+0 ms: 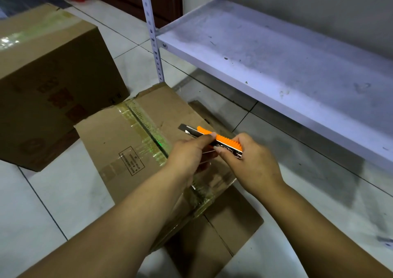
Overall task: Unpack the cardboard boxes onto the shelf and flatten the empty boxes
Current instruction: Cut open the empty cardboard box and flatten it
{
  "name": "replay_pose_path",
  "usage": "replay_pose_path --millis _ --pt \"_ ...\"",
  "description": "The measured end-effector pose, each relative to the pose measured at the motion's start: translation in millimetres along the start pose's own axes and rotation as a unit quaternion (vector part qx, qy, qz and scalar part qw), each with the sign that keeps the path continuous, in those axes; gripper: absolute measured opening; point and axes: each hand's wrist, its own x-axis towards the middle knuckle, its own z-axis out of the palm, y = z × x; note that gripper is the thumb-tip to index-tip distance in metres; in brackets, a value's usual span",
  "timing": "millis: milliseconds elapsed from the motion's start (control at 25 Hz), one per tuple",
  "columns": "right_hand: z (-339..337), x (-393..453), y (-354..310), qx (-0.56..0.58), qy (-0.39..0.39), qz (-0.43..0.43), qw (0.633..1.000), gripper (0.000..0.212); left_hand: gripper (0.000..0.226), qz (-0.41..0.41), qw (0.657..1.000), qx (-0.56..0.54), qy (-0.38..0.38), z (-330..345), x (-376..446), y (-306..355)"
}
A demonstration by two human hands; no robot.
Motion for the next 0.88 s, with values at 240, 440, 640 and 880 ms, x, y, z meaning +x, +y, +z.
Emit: replay_pose_path --millis 240,440,640,880 --pt "-0.7 3.7 6.2 0.005 0.000 0.036 0.999 0.041 0.024 -0.017 0.997 0.070 -0.009 -11.3 -0.4 0.3" --pt "1.9 7.9 10.0 0.039 -0.004 0.036 0.999 0.036 0.020 0.028 0.985 0.168 0.014 -26.2 -7.8 8.6" --pt "11.4 14.0 4.0 0.080 -0.015 0.032 0.996 0.029 0.028 0.088 0.956 0.278 0.029 -39.5 7.0 15.4" --pt "25.9 23.9 -20.4 0.116 -0.043 0.061 0.991 0.023 0.025 0.147 0.865 0.475 0.070 -73.4 22.9 21.6"
